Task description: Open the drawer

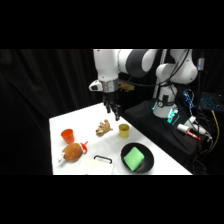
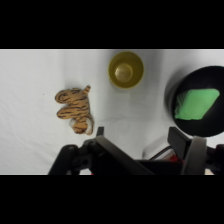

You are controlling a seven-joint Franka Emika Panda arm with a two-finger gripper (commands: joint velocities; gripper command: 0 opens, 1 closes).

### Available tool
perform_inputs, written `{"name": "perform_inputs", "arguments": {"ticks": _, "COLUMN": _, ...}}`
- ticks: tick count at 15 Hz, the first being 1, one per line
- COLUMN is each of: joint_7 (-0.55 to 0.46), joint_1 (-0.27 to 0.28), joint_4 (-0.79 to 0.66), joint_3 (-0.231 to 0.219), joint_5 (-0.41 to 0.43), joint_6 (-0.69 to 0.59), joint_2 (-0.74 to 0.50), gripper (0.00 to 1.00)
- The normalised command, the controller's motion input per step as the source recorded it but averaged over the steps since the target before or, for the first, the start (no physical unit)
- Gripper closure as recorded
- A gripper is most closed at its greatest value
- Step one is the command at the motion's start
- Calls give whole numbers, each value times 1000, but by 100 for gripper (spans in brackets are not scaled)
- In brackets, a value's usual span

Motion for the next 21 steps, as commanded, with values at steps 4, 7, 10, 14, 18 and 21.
{"name": "perform_inputs", "arguments": {"ticks": 4, "joint_7": 28, "joint_1": -9, "joint_4": 128, "joint_3": 11, "joint_5": -40, "joint_6": 32, "joint_2": 95, "gripper": 0}}
{"name": "perform_inputs", "arguments": {"ticks": 7, "joint_7": -109, "joint_1": 17, "joint_4": 246, "joint_3": 39, "joint_5": -52, "joint_6": 154, "joint_2": 181, "gripper": 0}}
{"name": "perform_inputs", "arguments": {"ticks": 10, "joint_7": -268, "joint_1": 41, "joint_4": 276, "joint_3": 67, "joint_5": -63, "joint_6": 162, "joint_2": 225, "gripper": 0}}
{"name": "perform_inputs", "arguments": {"ticks": 14, "joint_7": -378, "joint_1": 43, "joint_4": 246, "joint_3": 79, "joint_5": -43, "joint_6": 105, "joint_2": 196, "gripper": 0}}
{"name": "perform_inputs", "arguments": {"ticks": 18, "joint_7": -341, "joint_1": 48, "joint_4": 264, "joint_3": 75, "joint_5": -93, "joint_6": 46, "joint_2": 172, "gripper": 0}}
{"name": "perform_inputs", "arguments": {"ticks": 21, "joint_7": -382, "joint_1": 30, "joint_4": 288, "joint_3": 80, "joint_5": -93, "joint_6": 27, "joint_2": 185, "gripper": 0}}
